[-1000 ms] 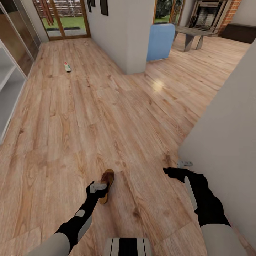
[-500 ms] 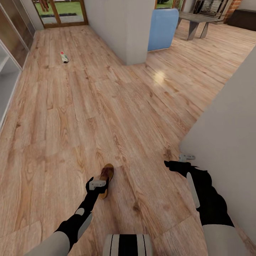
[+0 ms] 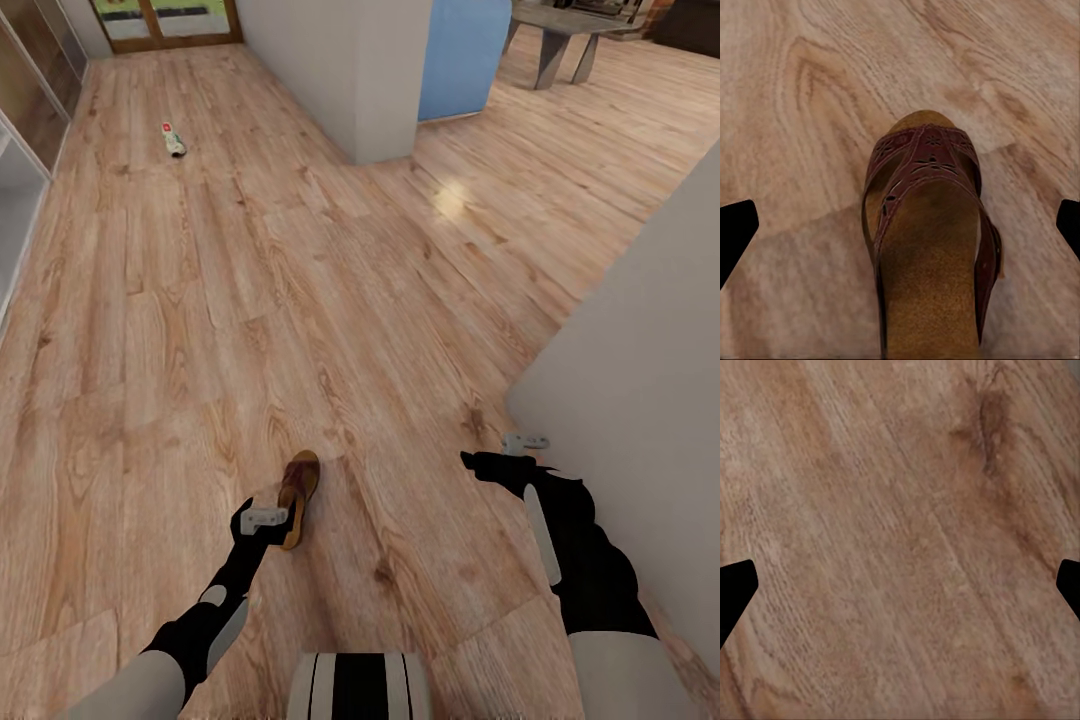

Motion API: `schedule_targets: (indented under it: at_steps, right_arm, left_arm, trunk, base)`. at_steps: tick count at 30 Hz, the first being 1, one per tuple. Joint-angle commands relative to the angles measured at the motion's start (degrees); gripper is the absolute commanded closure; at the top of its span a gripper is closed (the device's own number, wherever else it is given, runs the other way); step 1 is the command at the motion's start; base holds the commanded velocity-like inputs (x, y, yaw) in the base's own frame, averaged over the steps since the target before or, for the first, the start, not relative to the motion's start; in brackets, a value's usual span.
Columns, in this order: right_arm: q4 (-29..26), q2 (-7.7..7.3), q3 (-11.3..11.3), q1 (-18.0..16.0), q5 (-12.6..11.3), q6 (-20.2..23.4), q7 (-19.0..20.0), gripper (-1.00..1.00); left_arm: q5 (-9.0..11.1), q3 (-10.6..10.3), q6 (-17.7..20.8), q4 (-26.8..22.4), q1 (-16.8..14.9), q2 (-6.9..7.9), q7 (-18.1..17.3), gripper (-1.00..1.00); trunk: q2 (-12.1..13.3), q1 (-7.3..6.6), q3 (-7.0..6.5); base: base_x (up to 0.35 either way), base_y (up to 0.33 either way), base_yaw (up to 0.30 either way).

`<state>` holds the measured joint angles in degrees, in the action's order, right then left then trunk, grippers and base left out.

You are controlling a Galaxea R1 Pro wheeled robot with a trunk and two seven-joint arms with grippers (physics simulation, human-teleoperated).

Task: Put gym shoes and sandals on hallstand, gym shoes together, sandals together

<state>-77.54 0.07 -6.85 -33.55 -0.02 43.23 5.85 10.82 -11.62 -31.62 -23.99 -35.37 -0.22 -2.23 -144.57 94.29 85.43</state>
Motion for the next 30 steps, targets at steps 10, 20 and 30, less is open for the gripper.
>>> schedule_targets:
  at_steps: [10, 20, 30]
  right_arm:
    - [-0.1, 0.02, -0.1, 0.0, 0.0, 0.3, 0.3, -1.00]
    - [-0.1, 0.02, -0.1, 0.0, 0.0, 0.3, 0.3, -1.00]
    - [-0.1, 0.02, -0.1, 0.0, 0.0, 0.3, 0.3, -1.00]
  left_arm:
    - [0.6, -0.3, -0.2, 0.1, 0.0, -0.03, -0.2, -1.00]
    - [0.6, -0.3, -0.2, 0.1, 0.0, -0.05, -0.2, -1.00]
    - [0.6, -0.3, -0.2, 0.1, 0.0, -0.05, -0.2, -1.00]
  trunk:
    - [-0.2, 0.25, 3.15]
    - [-0.3, 0.50, 6.30]
    - [-0.4, 0.76, 9.46]
  base:
    - [0.000, 0.000, 0.000]
    - [0.000, 0.000, 0.000]
    - [0.000, 0.000, 0.000]
